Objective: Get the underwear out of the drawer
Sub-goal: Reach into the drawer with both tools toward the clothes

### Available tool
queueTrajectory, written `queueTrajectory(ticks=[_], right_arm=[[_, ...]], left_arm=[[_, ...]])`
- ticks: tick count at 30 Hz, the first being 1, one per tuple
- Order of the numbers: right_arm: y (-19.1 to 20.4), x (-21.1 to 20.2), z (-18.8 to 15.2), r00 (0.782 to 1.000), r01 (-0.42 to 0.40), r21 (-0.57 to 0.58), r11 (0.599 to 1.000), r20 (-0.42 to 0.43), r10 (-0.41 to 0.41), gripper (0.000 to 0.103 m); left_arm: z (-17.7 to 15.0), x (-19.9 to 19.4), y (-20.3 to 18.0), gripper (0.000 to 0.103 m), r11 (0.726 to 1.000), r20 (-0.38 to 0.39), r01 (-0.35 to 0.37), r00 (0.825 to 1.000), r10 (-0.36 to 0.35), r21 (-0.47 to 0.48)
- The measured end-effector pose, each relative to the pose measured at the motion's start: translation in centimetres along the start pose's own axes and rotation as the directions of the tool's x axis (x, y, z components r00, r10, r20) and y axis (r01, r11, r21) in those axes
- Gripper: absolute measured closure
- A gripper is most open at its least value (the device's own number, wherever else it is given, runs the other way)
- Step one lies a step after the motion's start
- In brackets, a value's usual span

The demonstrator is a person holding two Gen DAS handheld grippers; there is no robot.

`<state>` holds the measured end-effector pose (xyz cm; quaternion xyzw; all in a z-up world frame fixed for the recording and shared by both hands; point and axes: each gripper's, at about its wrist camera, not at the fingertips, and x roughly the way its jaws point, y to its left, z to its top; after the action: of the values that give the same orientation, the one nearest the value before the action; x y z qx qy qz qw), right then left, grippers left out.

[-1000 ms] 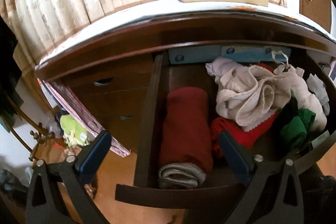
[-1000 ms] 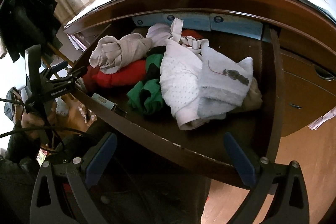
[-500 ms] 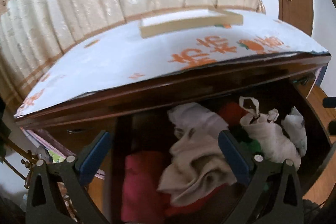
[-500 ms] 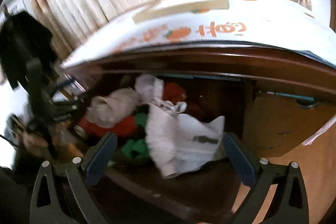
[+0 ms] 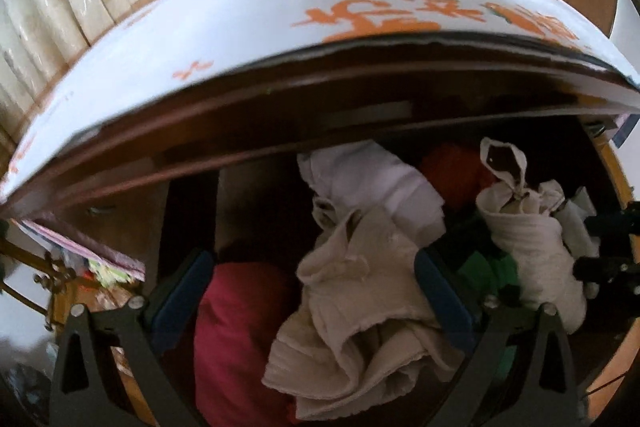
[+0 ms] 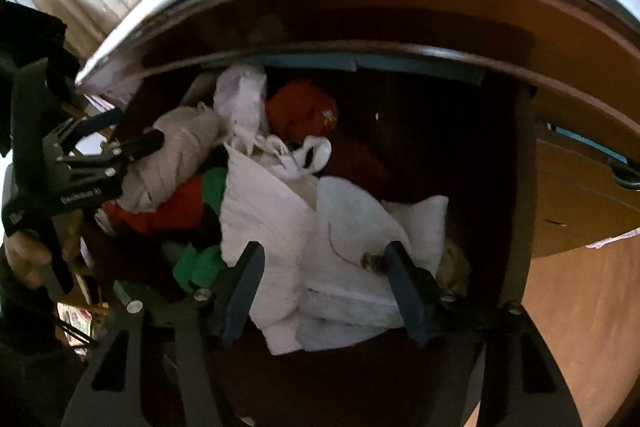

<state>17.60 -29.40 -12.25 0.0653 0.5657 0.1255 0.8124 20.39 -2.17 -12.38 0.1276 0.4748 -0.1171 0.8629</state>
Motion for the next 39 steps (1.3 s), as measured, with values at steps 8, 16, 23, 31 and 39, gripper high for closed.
queueTrajectory(ticks=[8,16,23,31,39], right_arm=[[0.3,0.5,-0.5,0.999,0.046,-0.047,0.998,-0.018,-0.047,0.038],[-1.6,-0.2,-0.7,1.000,0.021,0.040,0.999,-0.009,-0.021,0.084],[-1.5,-2.3,-1.2,0.996,-0.034,0.089,0.995,0.080,0.027,0.091],[0.7,-6.0,-0.6,0.978,-0.093,0.058,0.994,0.193,0.081,0.092],[0.6,-5.3,-0.9,0.988,-0.091,0.087,0.992,0.131,0.079,0.089]], left_arm=[[-0.3,0.3,-0.9,0.001,1.000,-0.017,0.015,1.000,-0.015,0.024],[-0.7,0.9,-0.5,0.028,0.996,-0.009,0.088,0.996,-0.088,0.006],[-1.3,-0.2,0.5,0.069,0.977,0.028,0.211,0.977,-0.211,-0.022],[-1.5,-2.8,1.2,0.074,0.982,0.082,0.190,0.978,-0.190,0.005],[-0.8,-2.0,0.3,0.016,0.993,0.050,0.114,0.992,-0.116,0.037]])
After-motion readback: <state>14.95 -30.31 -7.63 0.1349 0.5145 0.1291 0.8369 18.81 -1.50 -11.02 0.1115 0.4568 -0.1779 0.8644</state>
